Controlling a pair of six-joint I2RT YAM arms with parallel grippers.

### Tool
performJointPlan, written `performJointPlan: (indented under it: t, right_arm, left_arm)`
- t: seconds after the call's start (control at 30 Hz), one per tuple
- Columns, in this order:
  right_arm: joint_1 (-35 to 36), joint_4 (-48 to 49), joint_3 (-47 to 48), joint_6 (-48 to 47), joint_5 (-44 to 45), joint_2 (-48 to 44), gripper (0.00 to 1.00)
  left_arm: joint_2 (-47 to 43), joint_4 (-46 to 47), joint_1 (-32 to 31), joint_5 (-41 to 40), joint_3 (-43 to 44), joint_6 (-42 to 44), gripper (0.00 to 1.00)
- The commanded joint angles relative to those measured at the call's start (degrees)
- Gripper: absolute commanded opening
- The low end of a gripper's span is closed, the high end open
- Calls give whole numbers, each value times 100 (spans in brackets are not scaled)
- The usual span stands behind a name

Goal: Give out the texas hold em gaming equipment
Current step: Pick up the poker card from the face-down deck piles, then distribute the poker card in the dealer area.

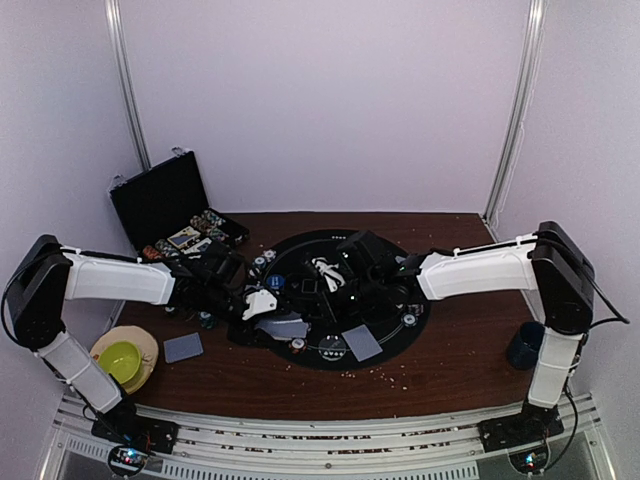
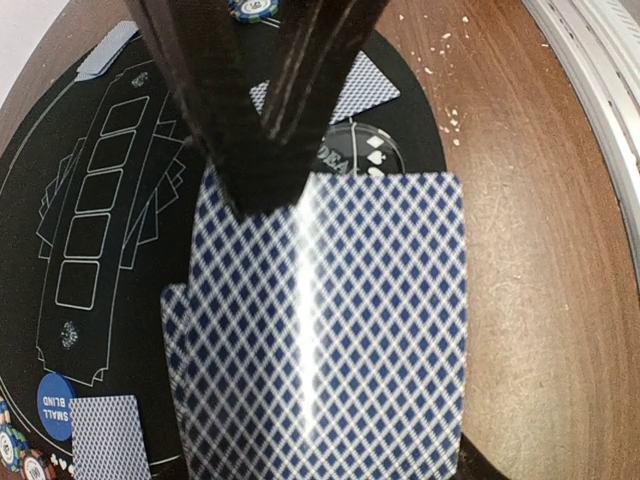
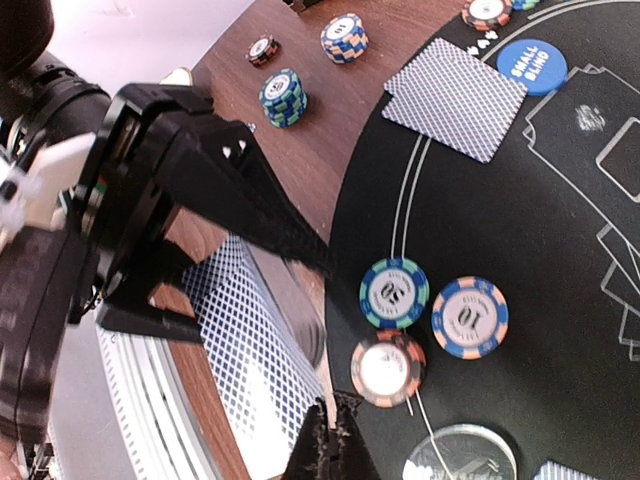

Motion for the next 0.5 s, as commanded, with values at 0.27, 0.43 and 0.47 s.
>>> performJointPlan:
  t: [0.27, 0.43, 0.47]
  right_arm:
    - [-224, 295, -1457, 394, 770, -1613, 0]
    - [-229, 676, -2312, 970, 1680, -2553, 0]
    - [-232, 856, -2557, 1127, 1894, -2748, 0]
  left_arm:
    - [14, 153, -25, 154, 75, 20, 52]
    - [25, 180, -18, 98, 79, -14, 52]
    - [30, 184, -18, 88, 80, -20, 52]
